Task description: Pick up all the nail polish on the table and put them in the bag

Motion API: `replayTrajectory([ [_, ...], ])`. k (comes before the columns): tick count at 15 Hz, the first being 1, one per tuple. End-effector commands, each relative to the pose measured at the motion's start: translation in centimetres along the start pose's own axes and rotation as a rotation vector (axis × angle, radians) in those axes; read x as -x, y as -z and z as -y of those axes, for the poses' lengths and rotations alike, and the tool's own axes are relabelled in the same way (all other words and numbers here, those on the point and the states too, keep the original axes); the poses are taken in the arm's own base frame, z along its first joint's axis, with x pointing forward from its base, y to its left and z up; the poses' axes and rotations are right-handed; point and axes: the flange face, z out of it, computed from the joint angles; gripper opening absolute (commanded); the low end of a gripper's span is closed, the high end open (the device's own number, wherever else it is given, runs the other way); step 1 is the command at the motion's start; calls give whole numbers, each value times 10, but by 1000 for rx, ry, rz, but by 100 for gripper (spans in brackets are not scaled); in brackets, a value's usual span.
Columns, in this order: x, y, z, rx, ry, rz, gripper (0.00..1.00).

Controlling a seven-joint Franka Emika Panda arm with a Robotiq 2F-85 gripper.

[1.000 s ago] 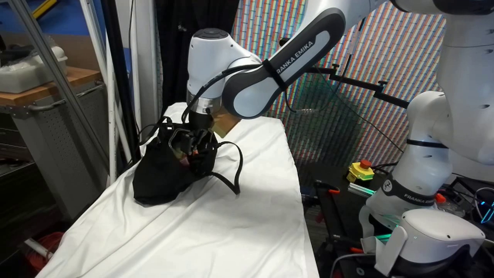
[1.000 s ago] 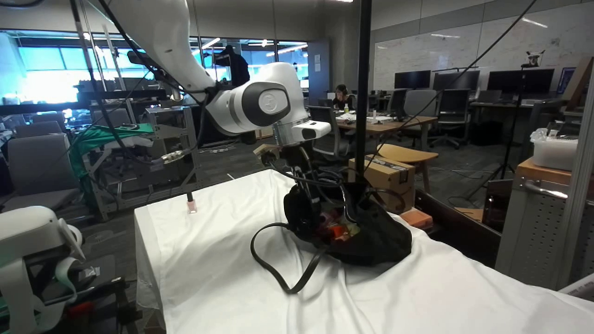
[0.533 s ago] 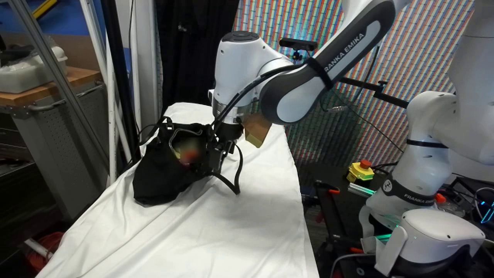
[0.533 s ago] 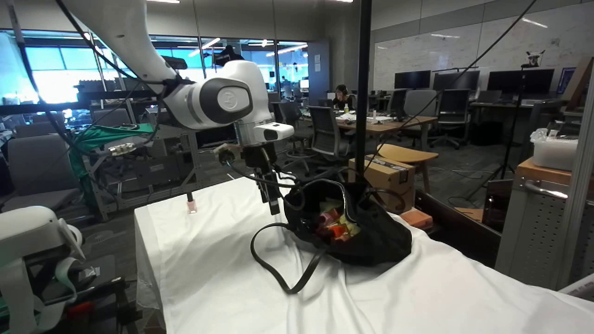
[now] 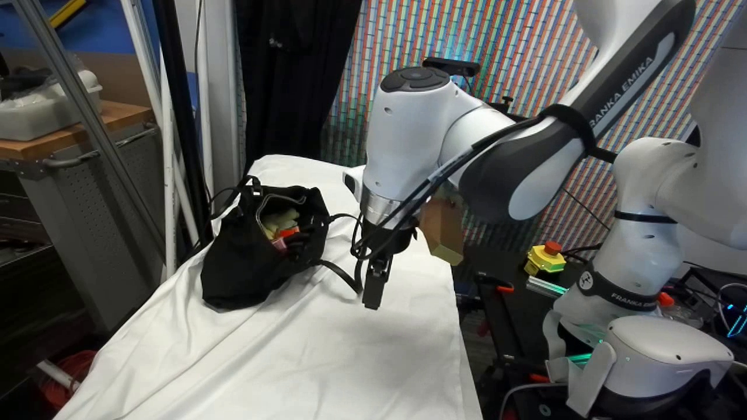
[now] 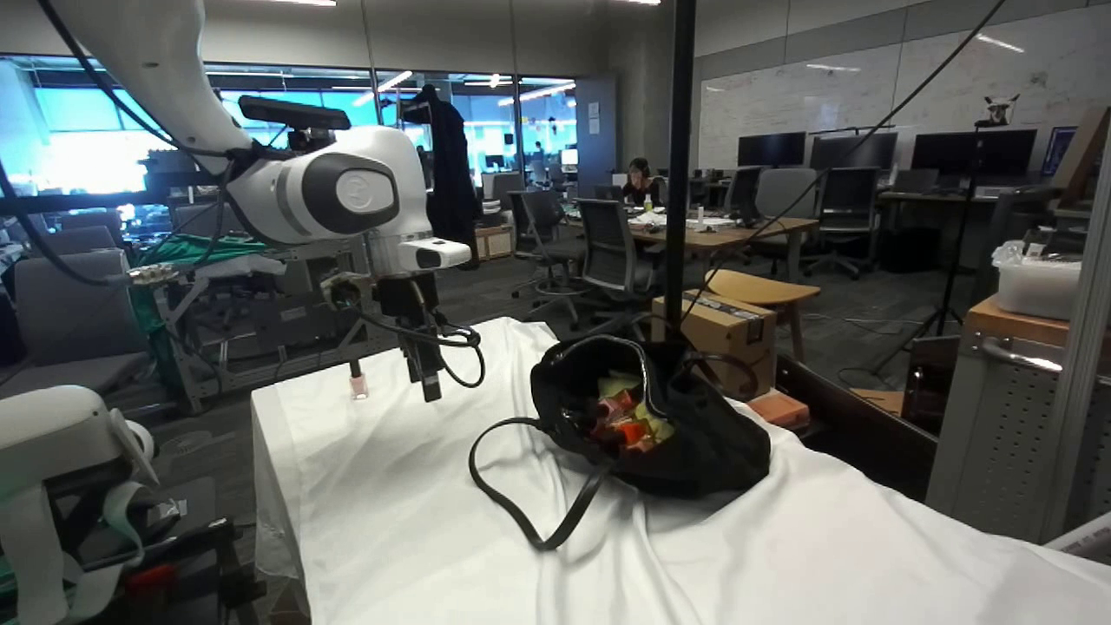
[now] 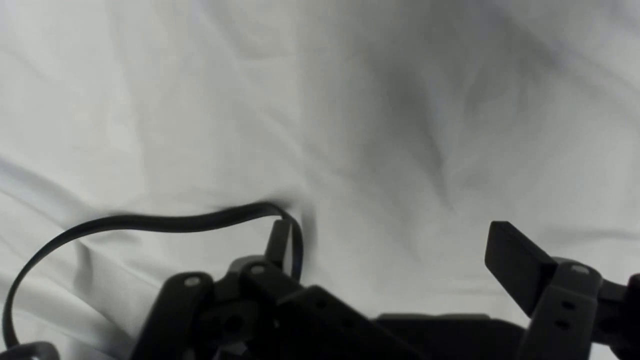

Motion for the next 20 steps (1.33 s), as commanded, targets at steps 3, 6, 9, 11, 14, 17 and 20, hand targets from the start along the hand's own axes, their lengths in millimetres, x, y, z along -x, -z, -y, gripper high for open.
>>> replayTrajectory([
  [3, 32, 4, 46, -18, 53, 22, 100],
  [6, 37, 2, 70, -16, 64, 19, 100],
  [9, 40, 2, 91, -26, 70, 14, 100],
  [11, 41, 1, 105, -39, 73, 3, 100],
  [14, 37, 2, 125, -54, 53, -22, 100],
  [17, 32, 2, 147, -76, 37, -46, 100],
  [20, 26, 0, 168, -90, 30, -69, 100],
])
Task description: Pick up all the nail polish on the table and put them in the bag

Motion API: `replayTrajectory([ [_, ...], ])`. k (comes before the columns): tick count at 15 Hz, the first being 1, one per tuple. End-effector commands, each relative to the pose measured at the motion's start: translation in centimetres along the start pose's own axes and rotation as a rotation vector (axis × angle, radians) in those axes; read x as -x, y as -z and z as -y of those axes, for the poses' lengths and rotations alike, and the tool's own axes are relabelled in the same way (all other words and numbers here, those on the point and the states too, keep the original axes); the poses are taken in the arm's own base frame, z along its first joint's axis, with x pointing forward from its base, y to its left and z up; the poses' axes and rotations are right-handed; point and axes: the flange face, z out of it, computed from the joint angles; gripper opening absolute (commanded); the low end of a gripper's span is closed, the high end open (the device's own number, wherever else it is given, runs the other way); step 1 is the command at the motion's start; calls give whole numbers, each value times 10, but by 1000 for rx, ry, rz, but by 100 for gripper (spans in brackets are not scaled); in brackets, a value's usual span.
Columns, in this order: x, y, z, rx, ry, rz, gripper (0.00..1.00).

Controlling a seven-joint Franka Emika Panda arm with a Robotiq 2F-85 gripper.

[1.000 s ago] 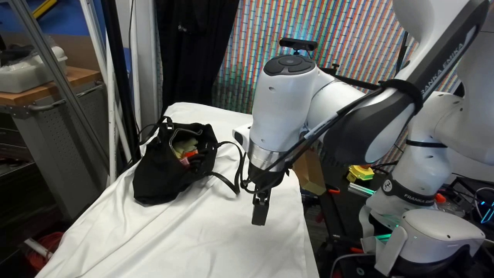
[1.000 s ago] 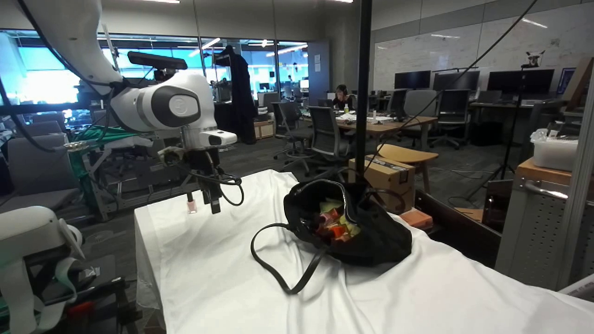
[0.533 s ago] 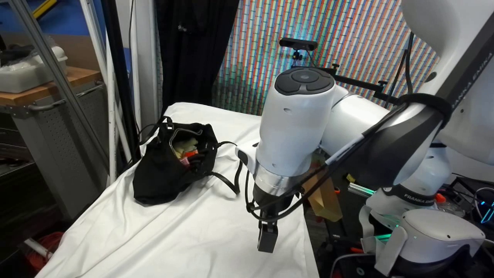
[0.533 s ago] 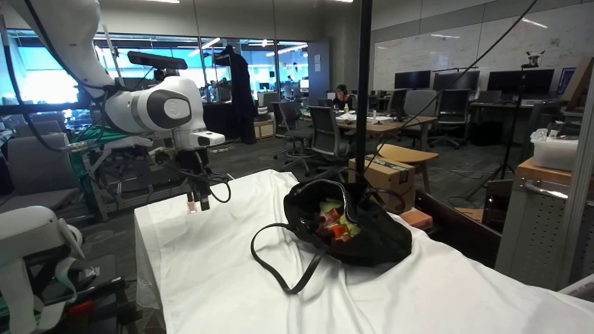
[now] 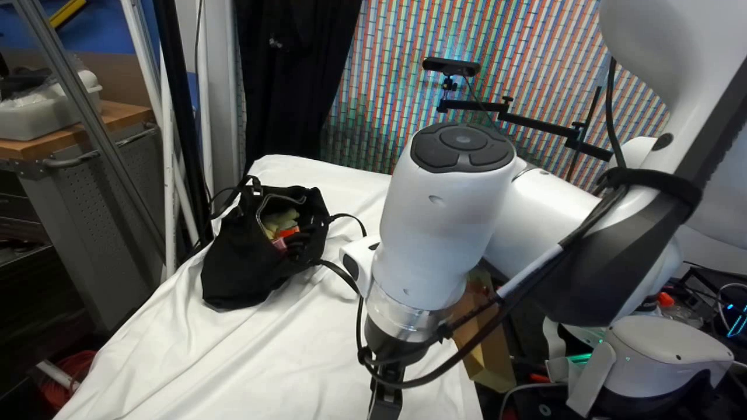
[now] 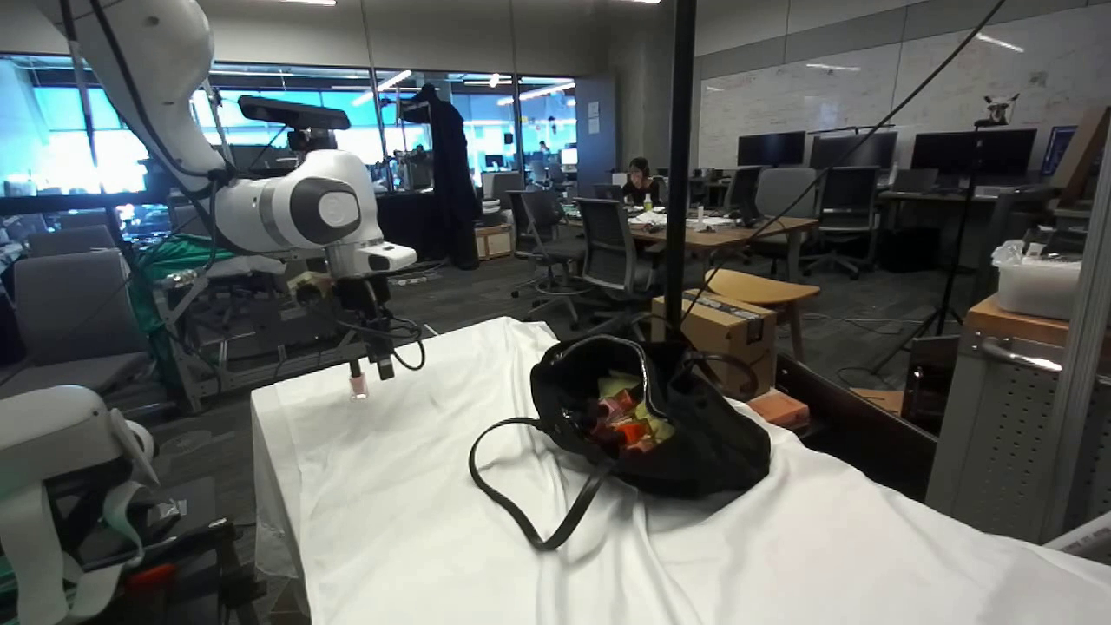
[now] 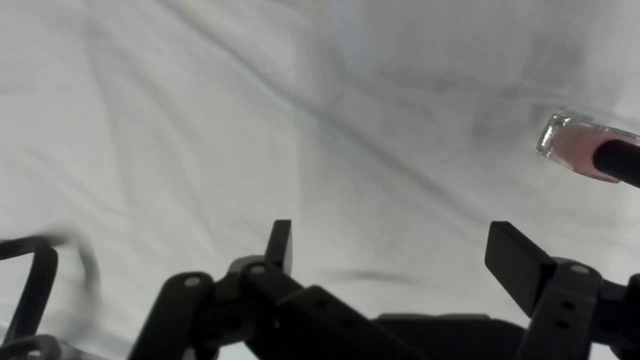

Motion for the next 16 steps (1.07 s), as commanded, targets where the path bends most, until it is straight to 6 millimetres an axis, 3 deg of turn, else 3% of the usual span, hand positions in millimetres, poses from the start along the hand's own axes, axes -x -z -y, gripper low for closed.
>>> replayTrajectory([
  [1, -14, -2, 28, -18, -19, -49, 100],
  [8, -20, -5, 64, -50, 5, -55, 100],
  [16, -15, -14, 87, -60, 17, -44, 100],
])
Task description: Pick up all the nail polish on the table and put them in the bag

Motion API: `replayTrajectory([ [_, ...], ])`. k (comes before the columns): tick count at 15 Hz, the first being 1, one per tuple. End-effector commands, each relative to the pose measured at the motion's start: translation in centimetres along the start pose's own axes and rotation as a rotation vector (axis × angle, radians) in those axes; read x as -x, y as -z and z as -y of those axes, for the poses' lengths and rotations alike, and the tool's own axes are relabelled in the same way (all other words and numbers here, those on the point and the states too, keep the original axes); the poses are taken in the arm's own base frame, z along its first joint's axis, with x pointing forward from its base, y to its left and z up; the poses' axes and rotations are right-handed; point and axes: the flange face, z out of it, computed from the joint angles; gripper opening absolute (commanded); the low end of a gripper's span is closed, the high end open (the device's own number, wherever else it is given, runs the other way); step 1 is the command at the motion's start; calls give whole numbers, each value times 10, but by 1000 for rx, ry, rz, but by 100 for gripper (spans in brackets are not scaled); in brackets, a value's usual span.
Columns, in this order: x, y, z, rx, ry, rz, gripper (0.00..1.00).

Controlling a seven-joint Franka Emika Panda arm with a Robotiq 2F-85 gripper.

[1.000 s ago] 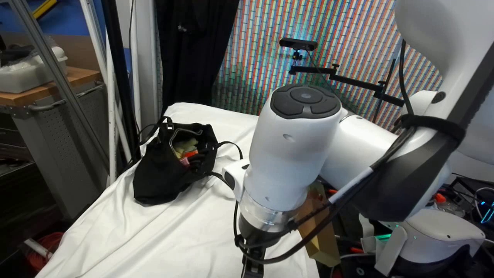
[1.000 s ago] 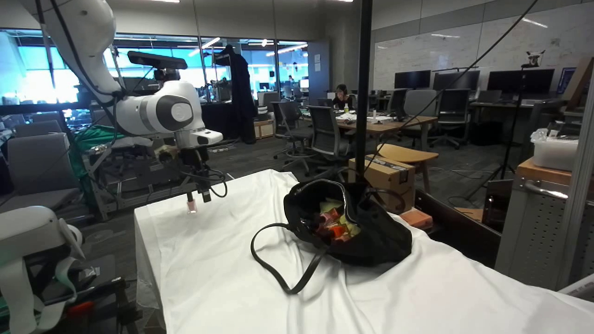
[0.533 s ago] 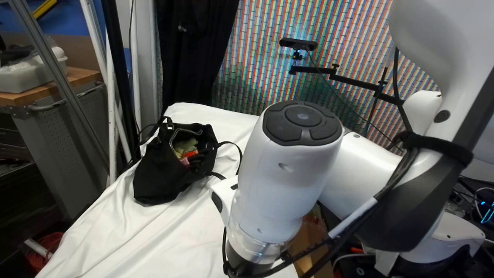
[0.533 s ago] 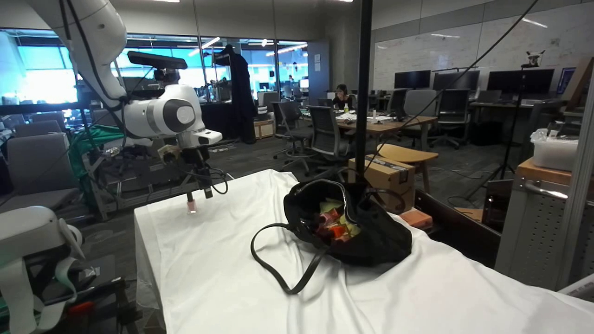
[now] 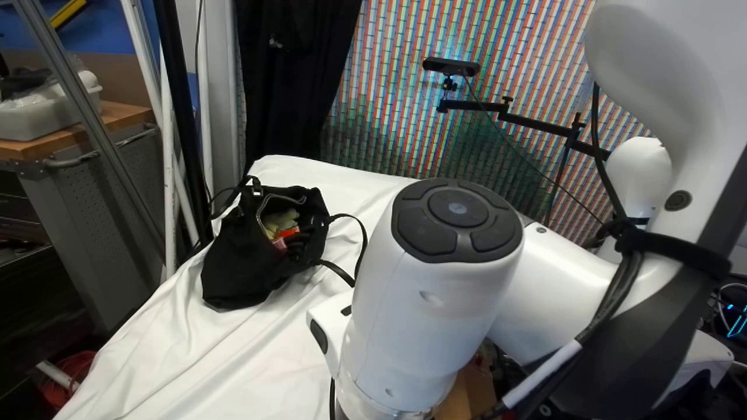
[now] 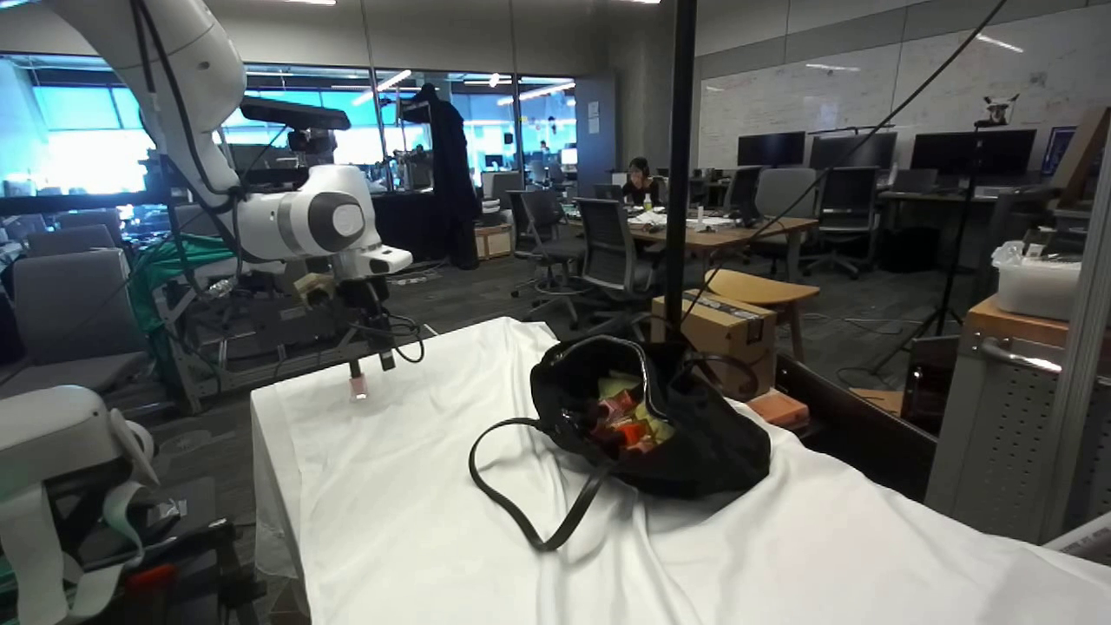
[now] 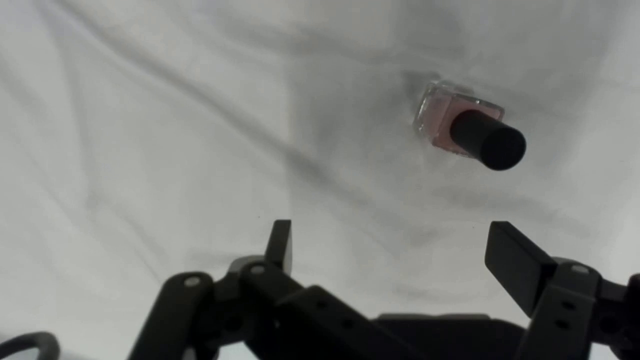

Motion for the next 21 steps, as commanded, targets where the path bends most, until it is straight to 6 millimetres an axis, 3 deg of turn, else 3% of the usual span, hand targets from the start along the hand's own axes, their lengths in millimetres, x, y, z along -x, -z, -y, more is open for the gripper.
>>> replayTrajectory([
  [1, -2, -2, 15, -20, -13, -7, 100],
  [21, 31, -21, 42, -31, 11, 74, 100],
])
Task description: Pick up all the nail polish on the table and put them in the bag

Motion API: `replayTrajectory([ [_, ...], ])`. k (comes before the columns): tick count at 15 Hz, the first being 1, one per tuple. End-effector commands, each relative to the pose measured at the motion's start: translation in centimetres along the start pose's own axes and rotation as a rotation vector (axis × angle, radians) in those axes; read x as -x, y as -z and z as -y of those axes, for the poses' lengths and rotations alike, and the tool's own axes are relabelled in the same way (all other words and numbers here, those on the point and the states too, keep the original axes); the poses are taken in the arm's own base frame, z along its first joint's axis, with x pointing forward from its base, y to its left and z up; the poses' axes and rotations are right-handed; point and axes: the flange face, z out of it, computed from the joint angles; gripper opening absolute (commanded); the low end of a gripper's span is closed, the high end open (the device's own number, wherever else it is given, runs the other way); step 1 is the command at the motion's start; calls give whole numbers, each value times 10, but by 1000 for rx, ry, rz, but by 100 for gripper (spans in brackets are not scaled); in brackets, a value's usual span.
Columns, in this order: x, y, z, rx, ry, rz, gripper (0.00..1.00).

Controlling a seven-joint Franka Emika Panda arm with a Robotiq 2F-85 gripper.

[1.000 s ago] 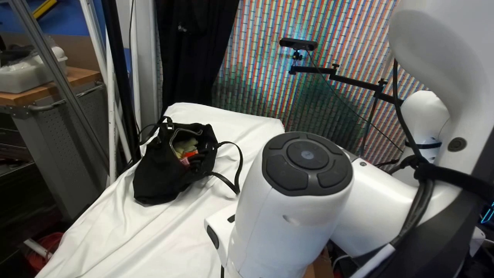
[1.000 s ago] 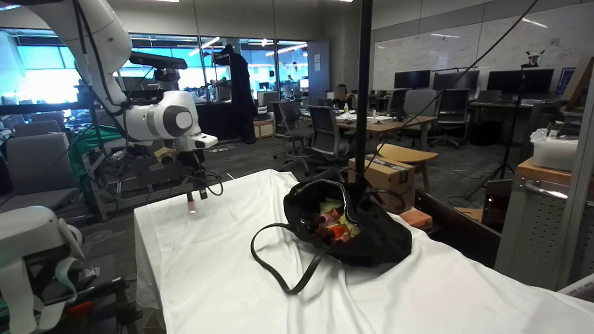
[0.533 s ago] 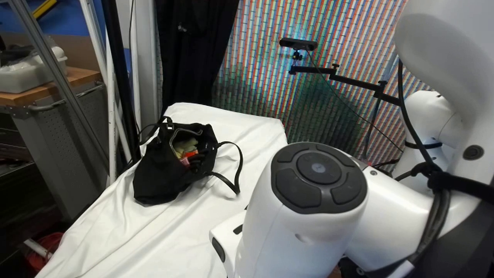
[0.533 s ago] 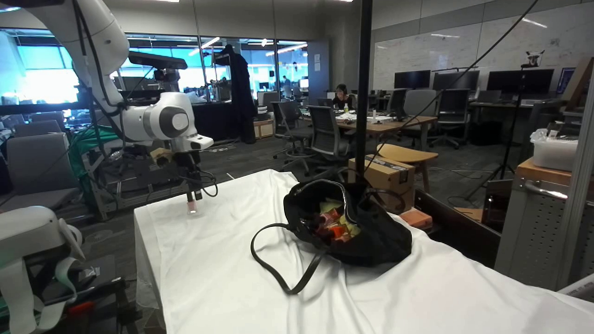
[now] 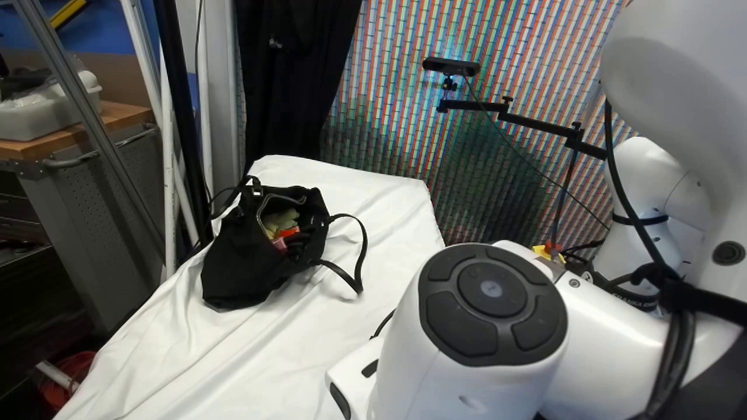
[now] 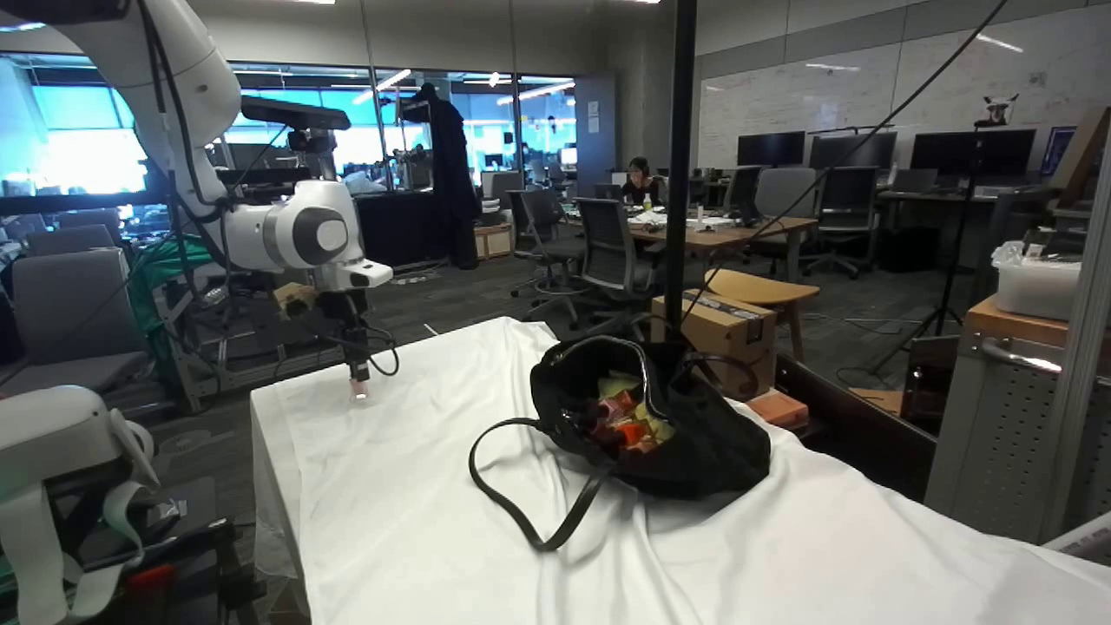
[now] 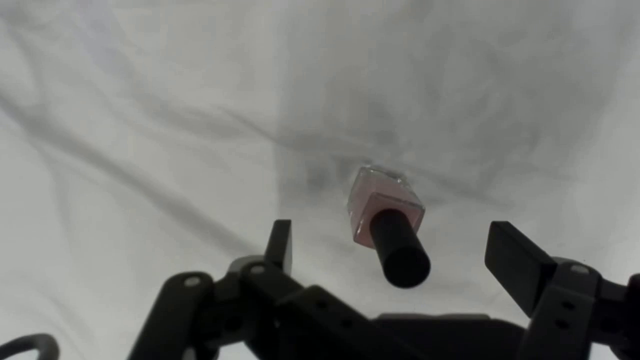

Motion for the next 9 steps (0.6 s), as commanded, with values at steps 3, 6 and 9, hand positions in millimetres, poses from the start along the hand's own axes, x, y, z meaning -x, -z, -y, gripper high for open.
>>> replayTrajectory([
  [3, 0, -5, 5, -16, -6, 19, 100],
  [6, -1, -9, 5, -23, -6, 31, 100],
  [9, 0, -14, 5, -32, 2, 38, 100],
])
